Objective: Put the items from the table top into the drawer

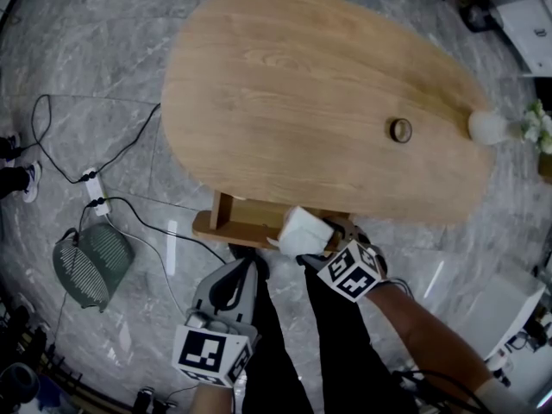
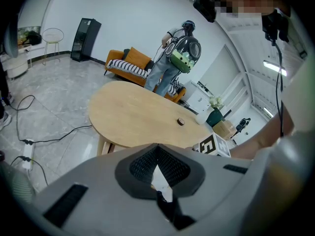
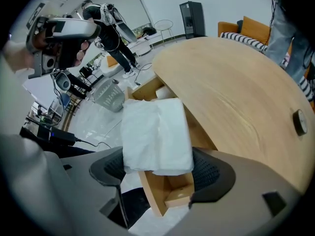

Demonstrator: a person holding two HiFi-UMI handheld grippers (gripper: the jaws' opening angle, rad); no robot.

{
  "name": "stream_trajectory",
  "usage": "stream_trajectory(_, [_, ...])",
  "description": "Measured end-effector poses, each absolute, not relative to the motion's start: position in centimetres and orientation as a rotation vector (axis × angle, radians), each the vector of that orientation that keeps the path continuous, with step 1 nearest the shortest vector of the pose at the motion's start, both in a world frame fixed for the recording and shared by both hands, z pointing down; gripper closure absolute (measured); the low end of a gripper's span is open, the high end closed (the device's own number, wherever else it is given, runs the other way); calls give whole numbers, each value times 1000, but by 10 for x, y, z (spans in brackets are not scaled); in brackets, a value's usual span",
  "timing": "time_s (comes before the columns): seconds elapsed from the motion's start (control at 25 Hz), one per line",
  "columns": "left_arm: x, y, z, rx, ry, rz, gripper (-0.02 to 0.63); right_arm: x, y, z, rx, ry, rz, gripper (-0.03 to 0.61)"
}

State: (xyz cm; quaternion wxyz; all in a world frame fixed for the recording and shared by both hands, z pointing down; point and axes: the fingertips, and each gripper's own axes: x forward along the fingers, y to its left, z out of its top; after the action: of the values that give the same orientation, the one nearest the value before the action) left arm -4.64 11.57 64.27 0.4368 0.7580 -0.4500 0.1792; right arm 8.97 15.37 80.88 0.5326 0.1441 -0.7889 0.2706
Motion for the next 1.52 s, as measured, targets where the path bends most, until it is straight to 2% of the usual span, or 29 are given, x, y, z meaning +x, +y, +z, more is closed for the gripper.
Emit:
stream_trajectory(0.52, [-39,119,645,1887,-1106,444,614,104,149,803,402,-1890,643,201])
stream_trajectory(0.96, [-39,118,635,1900,-1113,459,614,107,151,774,512,-1927,782,211])
stream_trajectory(1.0, [-39,119,634,1901,-1111,461,614,107,149,769,525,-1935,785,239])
stream_trajectory(1.08, [-38,122,633,1910,-1109,460,614,108,144,758,556,-1952,794,349])
stream_trajectory(1.2, [-36,125,627,1918,-1100,462,614,111,139,742,586,-1967,815,378])
stream_trajectory(1.32, [-35,124,617,1918,-1089,473,614,114,136,727,619,-1980,840,448])
stream_trajectory(1.52, [-35,126,606,1929,-1060,474,614,117,132,705,673,-2002,885,508])
